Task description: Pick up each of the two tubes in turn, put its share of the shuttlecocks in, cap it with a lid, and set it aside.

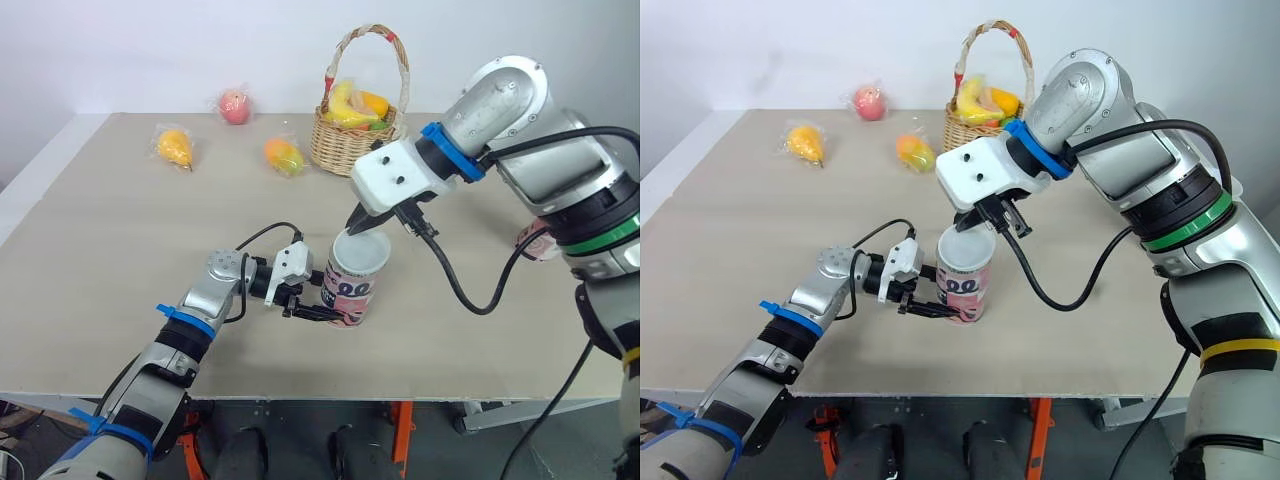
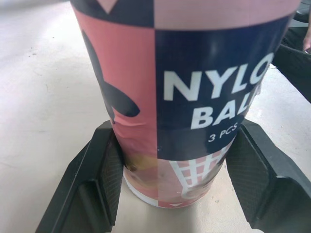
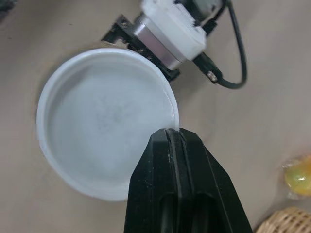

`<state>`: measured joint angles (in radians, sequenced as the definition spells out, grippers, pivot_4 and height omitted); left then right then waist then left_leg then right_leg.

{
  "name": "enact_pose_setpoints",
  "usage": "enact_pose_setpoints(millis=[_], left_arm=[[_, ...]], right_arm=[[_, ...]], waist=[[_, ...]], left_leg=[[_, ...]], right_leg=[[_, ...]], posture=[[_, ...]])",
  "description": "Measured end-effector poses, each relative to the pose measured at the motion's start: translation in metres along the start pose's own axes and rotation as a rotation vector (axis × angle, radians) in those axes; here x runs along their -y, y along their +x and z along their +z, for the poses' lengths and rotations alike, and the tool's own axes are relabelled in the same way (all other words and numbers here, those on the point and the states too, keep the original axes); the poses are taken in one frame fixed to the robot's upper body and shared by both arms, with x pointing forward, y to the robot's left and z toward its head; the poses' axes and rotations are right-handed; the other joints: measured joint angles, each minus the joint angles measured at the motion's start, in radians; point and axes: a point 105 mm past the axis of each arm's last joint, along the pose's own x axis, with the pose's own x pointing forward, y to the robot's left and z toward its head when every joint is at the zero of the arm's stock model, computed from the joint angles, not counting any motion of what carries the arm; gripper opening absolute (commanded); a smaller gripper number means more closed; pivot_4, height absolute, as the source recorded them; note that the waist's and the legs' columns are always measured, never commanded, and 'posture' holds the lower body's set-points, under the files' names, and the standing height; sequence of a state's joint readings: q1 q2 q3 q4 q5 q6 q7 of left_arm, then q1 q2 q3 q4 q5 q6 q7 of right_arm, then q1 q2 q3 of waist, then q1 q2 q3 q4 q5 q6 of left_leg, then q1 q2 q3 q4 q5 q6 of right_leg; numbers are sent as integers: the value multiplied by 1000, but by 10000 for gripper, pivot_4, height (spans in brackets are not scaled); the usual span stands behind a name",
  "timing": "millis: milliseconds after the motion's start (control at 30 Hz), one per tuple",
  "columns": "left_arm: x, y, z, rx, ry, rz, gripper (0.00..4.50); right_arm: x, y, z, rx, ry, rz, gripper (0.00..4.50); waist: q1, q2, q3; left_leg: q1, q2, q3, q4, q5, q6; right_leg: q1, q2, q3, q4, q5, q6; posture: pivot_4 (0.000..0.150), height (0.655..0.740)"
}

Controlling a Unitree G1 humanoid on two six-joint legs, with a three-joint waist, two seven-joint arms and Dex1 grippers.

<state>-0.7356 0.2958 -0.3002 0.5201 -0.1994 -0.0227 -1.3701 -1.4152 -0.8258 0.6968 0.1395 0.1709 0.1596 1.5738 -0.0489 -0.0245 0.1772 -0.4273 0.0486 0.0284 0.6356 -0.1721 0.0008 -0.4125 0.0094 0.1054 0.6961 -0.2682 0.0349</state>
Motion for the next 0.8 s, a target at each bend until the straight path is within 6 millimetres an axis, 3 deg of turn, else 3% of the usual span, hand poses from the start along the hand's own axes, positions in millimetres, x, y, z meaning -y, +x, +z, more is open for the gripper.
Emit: enact_pose_setpoints(millis=[533,800], left_arm=[[-1,-1,0,1,-2,2,28131],[-1,-1,1,0,2,-1,28131]], right_arm=[[9,3,10,-8,-54,-32,320],[2,-3,9,-28,-70,-25,320]], waist=[[0,0,0],[0,0,0]], left_leg=[[-1,1,0,0,0,0],[-3,1,0,0,0,0]], right_leg=[[-2,0,-1,0,0,0],[-4,0,0,0,0,-1]], posture=[[1500,7393],[1500,7393]])
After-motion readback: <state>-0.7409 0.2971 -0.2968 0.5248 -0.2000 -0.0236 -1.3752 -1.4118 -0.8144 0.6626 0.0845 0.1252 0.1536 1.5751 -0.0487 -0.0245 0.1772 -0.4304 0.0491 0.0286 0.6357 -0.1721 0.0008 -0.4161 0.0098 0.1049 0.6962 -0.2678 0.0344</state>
